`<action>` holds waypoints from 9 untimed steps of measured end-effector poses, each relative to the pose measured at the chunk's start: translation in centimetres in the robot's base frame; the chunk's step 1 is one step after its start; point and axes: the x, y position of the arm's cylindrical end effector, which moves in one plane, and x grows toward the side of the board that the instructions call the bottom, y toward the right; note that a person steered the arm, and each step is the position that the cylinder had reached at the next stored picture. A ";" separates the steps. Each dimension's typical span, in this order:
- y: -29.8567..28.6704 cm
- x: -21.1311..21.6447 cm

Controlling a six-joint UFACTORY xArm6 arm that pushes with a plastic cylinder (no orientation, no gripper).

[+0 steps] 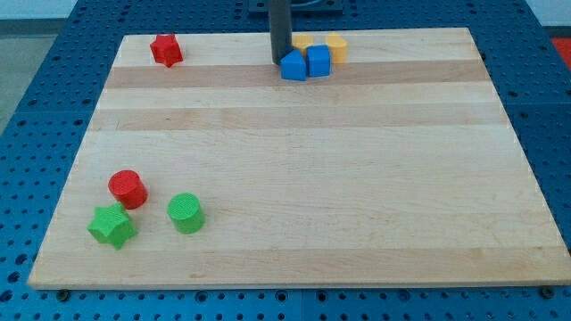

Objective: Separate the yellow and the blue blocks from each other

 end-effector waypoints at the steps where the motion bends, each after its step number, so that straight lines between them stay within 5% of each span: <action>1: 3.6 0.1; 3: 7.9 -0.5; 7: 4.3 -1.0; 9: 7.0 0.4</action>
